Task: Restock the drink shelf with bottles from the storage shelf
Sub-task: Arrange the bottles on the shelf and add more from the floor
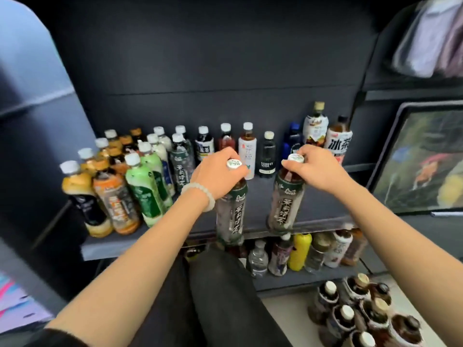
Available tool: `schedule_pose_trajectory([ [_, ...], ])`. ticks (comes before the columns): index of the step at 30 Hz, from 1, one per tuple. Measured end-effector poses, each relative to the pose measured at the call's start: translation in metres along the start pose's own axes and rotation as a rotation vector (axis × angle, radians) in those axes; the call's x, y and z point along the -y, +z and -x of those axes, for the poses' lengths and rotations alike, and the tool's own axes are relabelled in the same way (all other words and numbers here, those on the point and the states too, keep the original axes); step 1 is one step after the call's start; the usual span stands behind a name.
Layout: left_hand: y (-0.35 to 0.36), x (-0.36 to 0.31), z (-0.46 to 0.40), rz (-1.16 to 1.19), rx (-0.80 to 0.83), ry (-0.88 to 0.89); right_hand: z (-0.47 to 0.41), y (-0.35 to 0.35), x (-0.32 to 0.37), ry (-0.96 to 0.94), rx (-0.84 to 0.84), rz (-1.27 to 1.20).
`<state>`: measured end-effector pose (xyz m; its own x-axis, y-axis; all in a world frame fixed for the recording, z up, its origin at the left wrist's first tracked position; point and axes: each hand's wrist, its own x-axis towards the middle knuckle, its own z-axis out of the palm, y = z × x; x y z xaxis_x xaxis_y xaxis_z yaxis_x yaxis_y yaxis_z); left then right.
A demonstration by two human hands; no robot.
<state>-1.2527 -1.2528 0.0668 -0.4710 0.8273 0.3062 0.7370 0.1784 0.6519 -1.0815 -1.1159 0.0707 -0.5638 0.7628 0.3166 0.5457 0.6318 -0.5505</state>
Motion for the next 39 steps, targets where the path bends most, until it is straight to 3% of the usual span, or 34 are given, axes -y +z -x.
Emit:
schedule_pose_trajectory([
  [14, -0.079, 0.075, -0.041, -0.227, 0.040, -0.065, -0.126, 0.098, 0.097, -0.210, 0.239, -0.102],
  [23, -0.092, 0.101, -0.054, -0.436, 0.243, -0.034, -0.153, 0.153, 0.135, -0.259, 0.358, -0.164],
  [39, -0.102, 0.136, -0.065, -0.514, 0.190, -0.021, -0.163, 0.191, 0.153, -0.288, 0.444, -0.159],
])
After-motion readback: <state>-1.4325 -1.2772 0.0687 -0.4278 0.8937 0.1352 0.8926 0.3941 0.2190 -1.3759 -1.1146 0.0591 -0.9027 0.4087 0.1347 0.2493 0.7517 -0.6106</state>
